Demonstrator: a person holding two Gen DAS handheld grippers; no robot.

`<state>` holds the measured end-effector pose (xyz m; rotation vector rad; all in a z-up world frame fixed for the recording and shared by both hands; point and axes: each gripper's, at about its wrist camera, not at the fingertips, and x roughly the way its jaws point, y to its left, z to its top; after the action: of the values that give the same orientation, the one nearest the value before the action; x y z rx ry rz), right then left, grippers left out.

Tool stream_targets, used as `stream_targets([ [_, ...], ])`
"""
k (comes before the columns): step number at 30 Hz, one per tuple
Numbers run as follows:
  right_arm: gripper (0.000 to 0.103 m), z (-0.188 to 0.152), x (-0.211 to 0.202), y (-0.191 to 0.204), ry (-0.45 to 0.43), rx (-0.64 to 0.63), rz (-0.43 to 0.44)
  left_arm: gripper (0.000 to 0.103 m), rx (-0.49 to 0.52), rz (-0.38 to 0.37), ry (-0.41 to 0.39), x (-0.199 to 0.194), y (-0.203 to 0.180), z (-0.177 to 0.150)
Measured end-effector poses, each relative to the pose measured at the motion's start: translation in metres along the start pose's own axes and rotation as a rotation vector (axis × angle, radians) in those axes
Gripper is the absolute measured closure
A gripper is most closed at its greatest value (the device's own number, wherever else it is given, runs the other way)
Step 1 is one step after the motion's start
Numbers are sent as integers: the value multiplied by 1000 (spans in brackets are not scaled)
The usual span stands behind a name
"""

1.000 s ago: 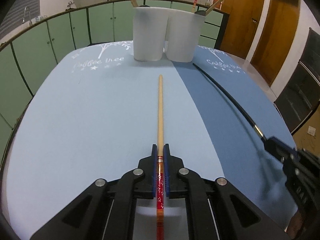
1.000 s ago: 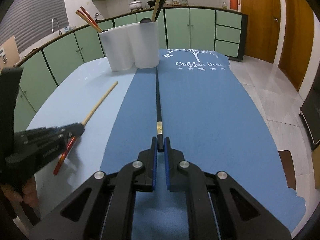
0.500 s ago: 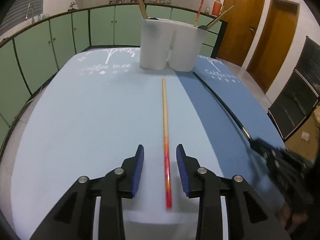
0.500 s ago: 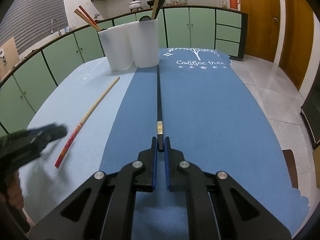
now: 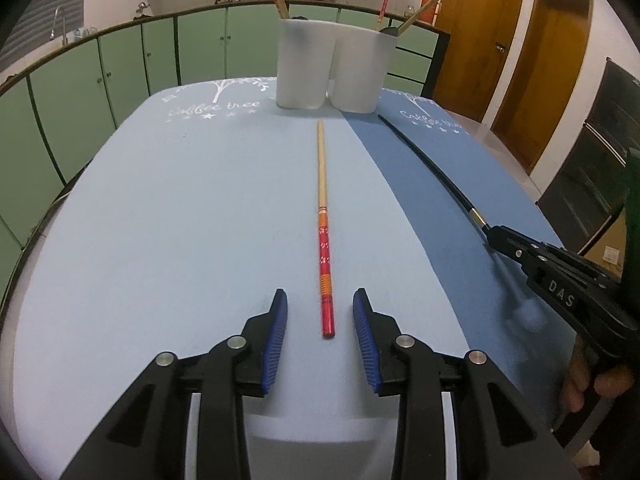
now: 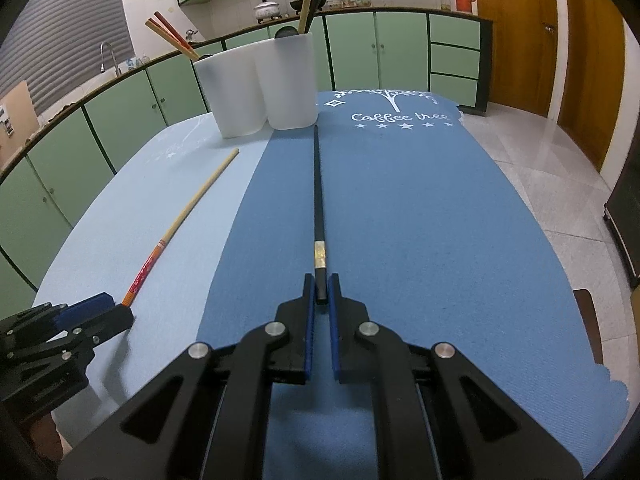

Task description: Organize utensils

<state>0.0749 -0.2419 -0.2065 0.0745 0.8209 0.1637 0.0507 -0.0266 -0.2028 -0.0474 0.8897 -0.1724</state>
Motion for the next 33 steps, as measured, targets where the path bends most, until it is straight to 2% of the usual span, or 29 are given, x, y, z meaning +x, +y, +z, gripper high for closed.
stream_targets([
  [6,97,1,2,0,4,-2,-2,72,-8,6,-5,-3,-1,-5],
  [8,97,1,2,-1,4,-2,-3,78,-9,13,-9,-5,0,-8],
  [12,97,1,3,-2,7,2,-5,97,-18,28,-13,-4,1,-8],
  [19,97,5,0,-2,-5,-1,-7,98,5,43,-30,-8,-6,-5],
  [25,97,20,-18,-5,-65,-17,-15,98,43,55,-79,-33,-12,17],
  [33,97,59,-53,-7,-175,-37,-7,98,64,54,-214,-79,-15,59],
])
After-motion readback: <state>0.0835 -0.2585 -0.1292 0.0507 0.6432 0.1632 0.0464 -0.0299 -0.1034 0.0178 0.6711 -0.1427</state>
